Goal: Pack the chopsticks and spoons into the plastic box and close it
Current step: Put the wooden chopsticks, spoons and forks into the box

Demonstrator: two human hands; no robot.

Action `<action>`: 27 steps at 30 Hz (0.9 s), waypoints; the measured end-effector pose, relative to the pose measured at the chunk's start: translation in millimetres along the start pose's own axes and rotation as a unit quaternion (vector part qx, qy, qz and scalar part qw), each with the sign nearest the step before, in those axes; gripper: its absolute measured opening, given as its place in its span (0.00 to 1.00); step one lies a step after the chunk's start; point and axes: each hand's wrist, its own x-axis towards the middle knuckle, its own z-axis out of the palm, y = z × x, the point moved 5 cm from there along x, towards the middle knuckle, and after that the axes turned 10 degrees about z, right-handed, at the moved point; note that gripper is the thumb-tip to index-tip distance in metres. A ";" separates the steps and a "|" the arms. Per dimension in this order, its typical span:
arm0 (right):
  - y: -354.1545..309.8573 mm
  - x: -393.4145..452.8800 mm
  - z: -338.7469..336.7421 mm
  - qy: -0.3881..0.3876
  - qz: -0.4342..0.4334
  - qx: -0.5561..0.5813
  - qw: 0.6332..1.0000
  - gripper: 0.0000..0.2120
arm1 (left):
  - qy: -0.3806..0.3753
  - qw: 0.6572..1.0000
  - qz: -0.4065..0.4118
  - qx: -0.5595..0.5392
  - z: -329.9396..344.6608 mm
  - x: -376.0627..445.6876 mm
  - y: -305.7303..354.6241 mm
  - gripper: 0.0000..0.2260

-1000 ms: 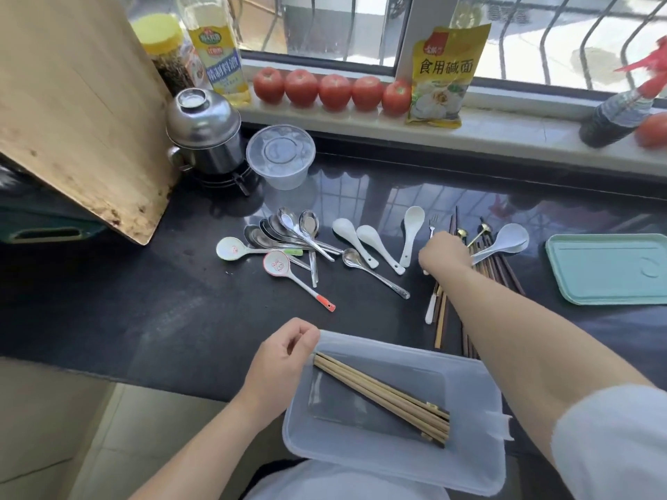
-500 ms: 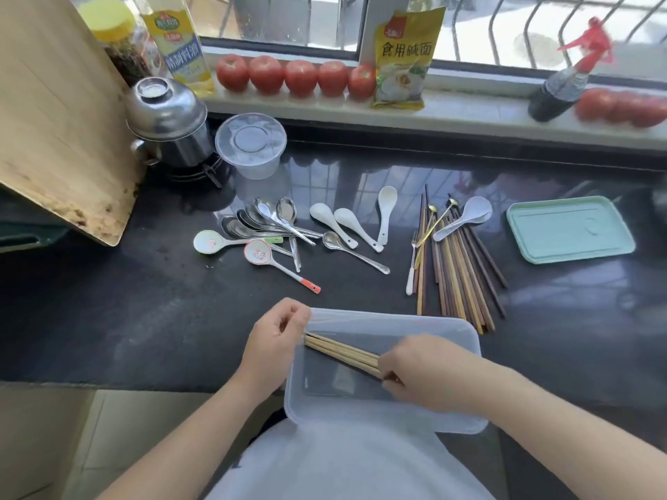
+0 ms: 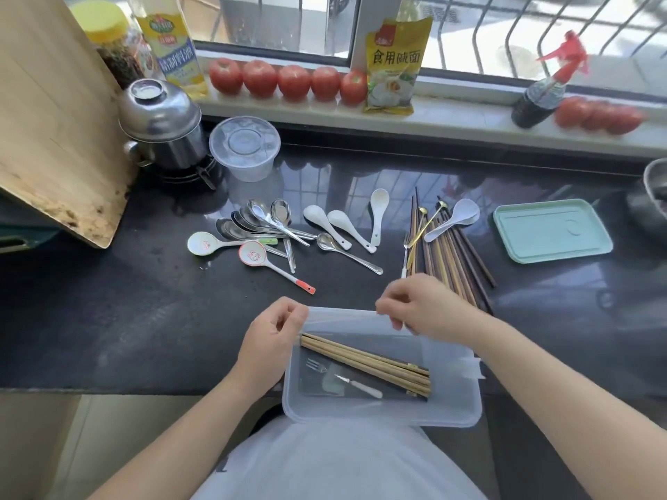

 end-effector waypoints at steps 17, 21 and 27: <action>52.0 141.8 -12.8 0.183 0.245 -0.134 0.943 0.11 | 0.031 0.998 -0.019 0.041 0.4 -6.1 5.6 0.13; 62.5 136.9 -15.8 0.198 0.267 -0.134 0.933 0.15 | 0.027 0.998 -0.011 0.049 0.6 -5.2 9.2 0.13; 58.2 135.6 -11.9 0.189 0.261 -0.145 0.936 0.15 | 0.026 0.997 -0.003 0.066 0.5 -5.9 11.4 0.13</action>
